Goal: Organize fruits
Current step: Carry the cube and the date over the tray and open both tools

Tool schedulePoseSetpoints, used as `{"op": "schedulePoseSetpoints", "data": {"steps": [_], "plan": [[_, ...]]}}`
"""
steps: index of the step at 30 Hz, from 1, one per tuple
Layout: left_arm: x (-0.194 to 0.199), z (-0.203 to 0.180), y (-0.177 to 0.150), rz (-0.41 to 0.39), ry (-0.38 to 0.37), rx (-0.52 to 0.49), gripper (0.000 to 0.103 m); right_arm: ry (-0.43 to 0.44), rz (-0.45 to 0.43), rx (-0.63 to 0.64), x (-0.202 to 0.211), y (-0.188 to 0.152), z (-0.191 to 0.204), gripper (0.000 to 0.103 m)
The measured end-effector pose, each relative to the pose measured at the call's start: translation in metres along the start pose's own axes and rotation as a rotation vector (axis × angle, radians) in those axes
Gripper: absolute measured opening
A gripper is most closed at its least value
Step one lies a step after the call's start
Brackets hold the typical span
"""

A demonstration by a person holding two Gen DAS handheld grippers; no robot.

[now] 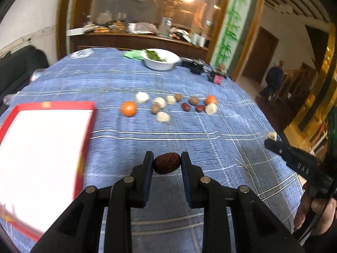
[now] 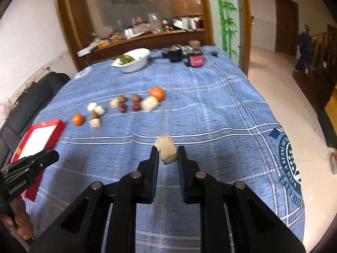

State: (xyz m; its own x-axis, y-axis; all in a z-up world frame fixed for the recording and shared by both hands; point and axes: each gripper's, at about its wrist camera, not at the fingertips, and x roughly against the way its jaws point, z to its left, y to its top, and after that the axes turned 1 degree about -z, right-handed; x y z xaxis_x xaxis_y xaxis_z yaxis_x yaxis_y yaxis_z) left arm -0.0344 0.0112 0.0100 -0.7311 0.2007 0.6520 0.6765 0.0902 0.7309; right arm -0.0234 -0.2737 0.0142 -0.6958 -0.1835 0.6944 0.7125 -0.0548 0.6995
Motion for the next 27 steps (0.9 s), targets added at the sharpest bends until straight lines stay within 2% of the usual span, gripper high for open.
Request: {"op": "schedulePoseSetpoints", "data": {"steps": [3, 6, 13, 21, 27], "plan": [[0.019, 0.025, -0.004, -0.031, 0.034, 0.062, 0.025, 0.038, -0.005, 0.042, 0.007, -0.003, 0.026, 0.019], [0.035, 0.054, -0.010, -0.056, 0.106, 0.124, 0.025, 0.083, -0.002, 0.085, 0.010, -0.007, 0.054, 0.019], [0.044, 0.119, -0.018, -0.051, 0.228, 0.262, 0.025, 0.241, 0.020, 0.208, 0.007, -0.018, 0.142, 0.019], [0.049, 0.154, -0.029, -0.051, 0.306, 0.309, 0.025, 0.397, 0.049, 0.315, -0.001, -0.027, 0.233, 0.019], [0.055, 0.174, -0.037, -0.046, 0.342, 0.339, 0.025, 0.458, 0.104, 0.366, -0.021, -0.040, 0.288, 0.019]]}}
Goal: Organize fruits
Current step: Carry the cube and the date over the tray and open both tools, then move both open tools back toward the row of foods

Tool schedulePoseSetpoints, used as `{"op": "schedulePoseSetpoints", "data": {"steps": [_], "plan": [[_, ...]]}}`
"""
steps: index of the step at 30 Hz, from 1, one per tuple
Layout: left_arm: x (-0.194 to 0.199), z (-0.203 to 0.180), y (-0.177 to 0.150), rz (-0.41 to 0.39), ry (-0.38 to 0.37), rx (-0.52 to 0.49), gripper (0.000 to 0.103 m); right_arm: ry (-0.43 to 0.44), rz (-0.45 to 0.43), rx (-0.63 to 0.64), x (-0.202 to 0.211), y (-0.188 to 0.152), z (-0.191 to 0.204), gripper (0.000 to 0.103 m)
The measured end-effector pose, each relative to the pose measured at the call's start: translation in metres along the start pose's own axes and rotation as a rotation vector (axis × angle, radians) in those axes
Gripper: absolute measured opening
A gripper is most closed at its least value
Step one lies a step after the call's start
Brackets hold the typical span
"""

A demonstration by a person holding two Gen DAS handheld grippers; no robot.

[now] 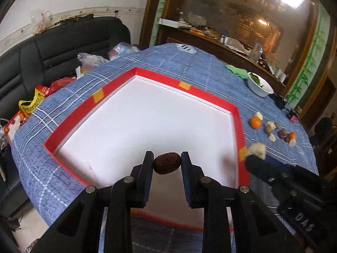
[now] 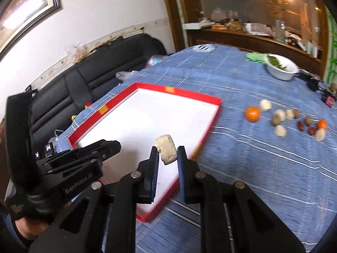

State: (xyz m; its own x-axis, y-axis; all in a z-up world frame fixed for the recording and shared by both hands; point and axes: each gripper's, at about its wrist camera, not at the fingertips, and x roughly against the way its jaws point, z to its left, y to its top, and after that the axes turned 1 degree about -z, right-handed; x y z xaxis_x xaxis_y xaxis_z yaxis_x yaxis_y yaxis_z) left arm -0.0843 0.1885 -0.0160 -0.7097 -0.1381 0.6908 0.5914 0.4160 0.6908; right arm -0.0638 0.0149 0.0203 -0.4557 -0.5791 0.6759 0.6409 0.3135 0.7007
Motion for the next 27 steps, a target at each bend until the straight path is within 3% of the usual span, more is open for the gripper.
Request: {"op": "schedulePoseSetpoints", "data": {"steps": [6, 9, 11, 12, 14, 21, 27], "plan": [[0.001, 0.013, 0.000, 0.001, 0.037, 0.027, 0.028, 0.026, 0.064, 0.014, -0.027, -0.004, 0.018, 0.020], [0.003, 0.014, 0.000, -0.002, 0.051, 0.044, 0.053, 0.014, 0.082, 0.022, -0.032, -0.005, 0.020, 0.025], [0.009, 0.015, 0.000, -0.039, 0.071, 0.056, 0.058, 0.009, 0.082, 0.021, -0.031, -0.005, 0.018, 0.046], [0.012, 0.014, 0.000, -0.052, 0.083, 0.056, 0.068, 0.003, 0.072, 0.019, -0.029, -0.005, 0.017, 0.054], [0.017, 0.012, 0.001, -0.076, 0.097, 0.060, 0.075, 0.003, 0.045, 0.012, -0.022, -0.004, 0.014, 0.054], [0.028, -0.006, 0.004, -0.132, 0.105, 0.040, 0.080, -0.051, -0.036, -0.081, 0.016, -0.008, -0.028, 0.054], [0.026, -0.060, 0.005, -0.132, -0.001, -0.065, 0.080, -0.179, -0.063, -0.240, 0.045, -0.027, -0.101, 0.053]]}}
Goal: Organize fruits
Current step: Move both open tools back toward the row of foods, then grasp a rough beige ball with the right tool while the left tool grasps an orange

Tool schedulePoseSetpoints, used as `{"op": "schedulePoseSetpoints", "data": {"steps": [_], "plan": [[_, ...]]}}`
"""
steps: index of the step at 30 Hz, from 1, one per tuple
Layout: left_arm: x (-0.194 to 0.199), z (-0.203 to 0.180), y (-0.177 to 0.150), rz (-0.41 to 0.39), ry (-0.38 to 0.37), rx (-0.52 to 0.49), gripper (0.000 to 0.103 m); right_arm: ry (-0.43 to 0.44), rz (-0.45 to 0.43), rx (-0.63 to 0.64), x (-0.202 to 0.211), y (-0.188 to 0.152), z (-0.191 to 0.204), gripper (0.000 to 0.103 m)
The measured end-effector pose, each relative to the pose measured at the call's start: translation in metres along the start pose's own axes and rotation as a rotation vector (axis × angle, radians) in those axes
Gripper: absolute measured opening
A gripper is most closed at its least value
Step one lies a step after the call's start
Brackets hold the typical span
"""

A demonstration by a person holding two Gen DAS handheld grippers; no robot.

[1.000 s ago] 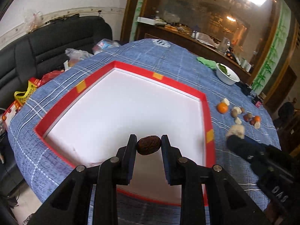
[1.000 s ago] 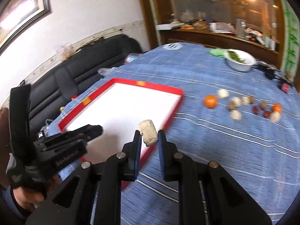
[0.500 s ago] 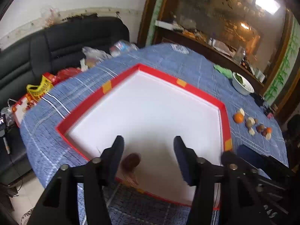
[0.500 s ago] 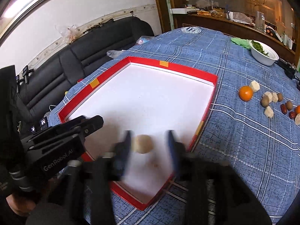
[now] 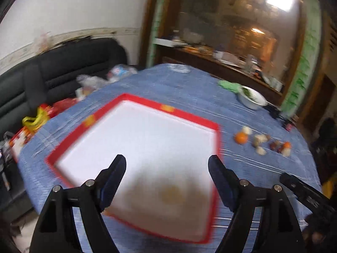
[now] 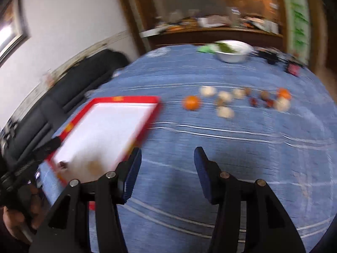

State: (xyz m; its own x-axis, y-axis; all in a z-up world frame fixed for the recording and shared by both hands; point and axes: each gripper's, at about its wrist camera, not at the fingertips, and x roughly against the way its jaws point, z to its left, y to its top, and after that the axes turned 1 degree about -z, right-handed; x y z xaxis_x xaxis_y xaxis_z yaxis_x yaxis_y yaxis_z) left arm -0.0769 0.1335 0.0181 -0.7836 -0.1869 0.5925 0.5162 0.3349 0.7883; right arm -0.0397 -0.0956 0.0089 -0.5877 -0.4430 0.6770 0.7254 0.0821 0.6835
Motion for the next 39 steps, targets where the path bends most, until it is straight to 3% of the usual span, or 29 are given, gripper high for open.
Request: {"op": "schedulePoseSetpoints", "data": {"steps": [5, 8, 12, 18, 21, 23, 25, 30, 35, 39], "plan": [[-0.016, -0.063, -0.002, 0.032, -0.137, -0.091, 0.080, -0.070, 0.012, -0.080, -0.003, 0.009, -0.050, 0.053], [-0.033, -0.099, -0.001, 0.043, -0.174, -0.160, 0.080, -0.083, 0.022, -0.086, -0.014, 0.019, -0.062, 0.053], [-0.059, -0.126, 0.005, 0.054, -0.142, -0.244, 0.080, -0.099, 0.046, -0.038, -0.042, 0.039, -0.069, 0.053], [-0.080, -0.108, 0.015, 0.085, -0.124, -0.140, 0.080, -0.102, 0.104, 0.050, -0.084, 0.053, -0.069, 0.053], [-0.088, -0.113, 0.014, 0.110, -0.127, -0.143, 0.080, -0.114, 0.127, 0.097, -0.101, 0.058, -0.065, 0.050], [-0.093, -0.119, 0.016, 0.116, -0.126, -0.152, 0.080, -0.129, 0.150, 0.110, -0.114, 0.060, -0.066, 0.043], [-0.096, -0.124, 0.019, 0.119, -0.129, -0.152, 0.080, -0.132, 0.158, 0.113, -0.120, 0.061, -0.068, 0.028], [-0.110, -0.143, 0.027, 0.138, -0.129, -0.161, 0.080, -0.149, 0.149, 0.087, -0.117, 0.065, -0.080, 0.025], [-0.147, -0.160, 0.024, 0.231, -0.100, -0.160, 0.079, -0.148, 0.079, -0.039, -0.092, 0.066, -0.113, 0.025], [-0.171, -0.165, 0.023, 0.244, -0.049, -0.167, 0.071, -0.124, 0.023, -0.098, -0.076, 0.069, -0.128, 0.026]]}}
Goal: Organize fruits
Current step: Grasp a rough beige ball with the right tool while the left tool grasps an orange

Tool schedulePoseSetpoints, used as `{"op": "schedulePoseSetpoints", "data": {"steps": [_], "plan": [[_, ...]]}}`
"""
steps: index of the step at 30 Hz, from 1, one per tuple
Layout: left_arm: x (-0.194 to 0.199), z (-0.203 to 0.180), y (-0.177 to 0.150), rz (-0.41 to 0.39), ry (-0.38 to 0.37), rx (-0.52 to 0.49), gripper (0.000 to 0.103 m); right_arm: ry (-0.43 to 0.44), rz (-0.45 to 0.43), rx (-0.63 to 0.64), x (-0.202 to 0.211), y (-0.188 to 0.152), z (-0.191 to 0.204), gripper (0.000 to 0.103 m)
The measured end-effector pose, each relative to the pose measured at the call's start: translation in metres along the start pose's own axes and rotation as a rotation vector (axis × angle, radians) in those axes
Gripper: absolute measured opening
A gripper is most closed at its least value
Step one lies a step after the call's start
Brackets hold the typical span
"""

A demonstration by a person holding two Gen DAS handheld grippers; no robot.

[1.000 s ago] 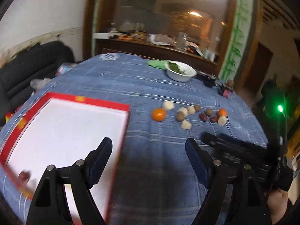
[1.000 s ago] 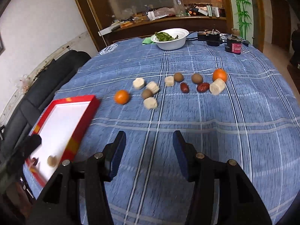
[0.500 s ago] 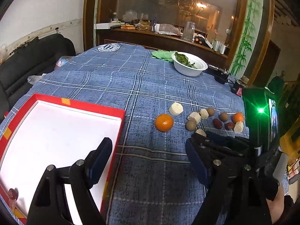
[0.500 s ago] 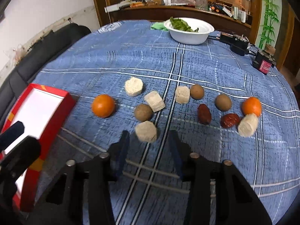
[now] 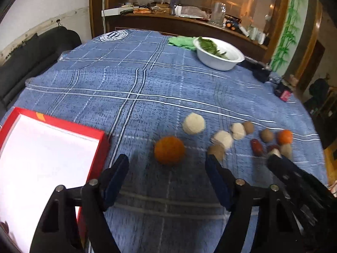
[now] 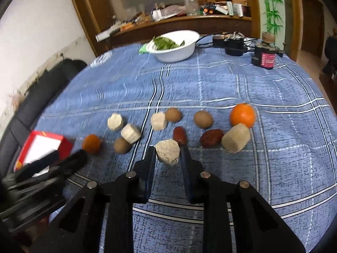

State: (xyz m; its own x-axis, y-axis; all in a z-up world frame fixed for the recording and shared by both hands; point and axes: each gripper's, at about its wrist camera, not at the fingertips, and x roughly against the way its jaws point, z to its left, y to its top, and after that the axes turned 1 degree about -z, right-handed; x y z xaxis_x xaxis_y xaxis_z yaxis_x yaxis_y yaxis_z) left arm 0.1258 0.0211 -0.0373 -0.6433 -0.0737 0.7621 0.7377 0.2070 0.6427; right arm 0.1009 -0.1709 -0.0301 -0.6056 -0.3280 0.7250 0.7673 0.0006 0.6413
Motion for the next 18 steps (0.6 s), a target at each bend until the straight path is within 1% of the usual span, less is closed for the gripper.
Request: {"op": "schedulePoseSetpoints", "data": {"steps": [1, 2, 3, 4, 5, 7, 9, 13, 18], "plan": [[-0.005, -0.001, 0.001, 0.004, 0.006, -0.001, 0.068, 0.009, -0.008, -0.011, 0.002, 0.000, -0.003, 0.026], [-0.011, -0.001, 0.002, 0.017, 0.006, -0.003, 0.060, 0.014, -0.010, -0.016, 0.002, 0.001, -0.003, 0.025], [-0.017, -0.002, 0.002, 0.038, 0.008, -0.004, 0.041, 0.020, -0.009, -0.018, 0.001, 0.001, -0.004, 0.025], [-0.021, -0.001, 0.002, 0.061, 0.010, -0.003, 0.036, 0.030, -0.004, -0.016, 0.001, 0.000, -0.004, 0.025], [-0.019, -0.002, 0.001, 0.039, 0.023, -0.010, 0.032, 0.035, -0.002, -0.013, -0.001, 0.001, -0.002, 0.025], [-0.016, -0.003, -0.001, 0.042, 0.021, -0.027, 0.031, 0.044, -0.003, -0.012, -0.001, 0.002, 0.000, 0.025], [-0.011, -0.003, -0.004, 0.049, 0.000, -0.036, 0.030, 0.043, -0.009, -0.009, 0.000, 0.003, 0.000, 0.025], [0.011, -0.003, -0.015, 0.036, -0.040, -0.055, 0.030, 0.034, -0.011, -0.002, 0.000, 0.002, 0.001, 0.025], [0.038, -0.007, -0.034, 0.030, -0.076, -0.085, 0.030, 0.011, 0.011, 0.017, 0.001, 0.001, 0.006, 0.026]]}}
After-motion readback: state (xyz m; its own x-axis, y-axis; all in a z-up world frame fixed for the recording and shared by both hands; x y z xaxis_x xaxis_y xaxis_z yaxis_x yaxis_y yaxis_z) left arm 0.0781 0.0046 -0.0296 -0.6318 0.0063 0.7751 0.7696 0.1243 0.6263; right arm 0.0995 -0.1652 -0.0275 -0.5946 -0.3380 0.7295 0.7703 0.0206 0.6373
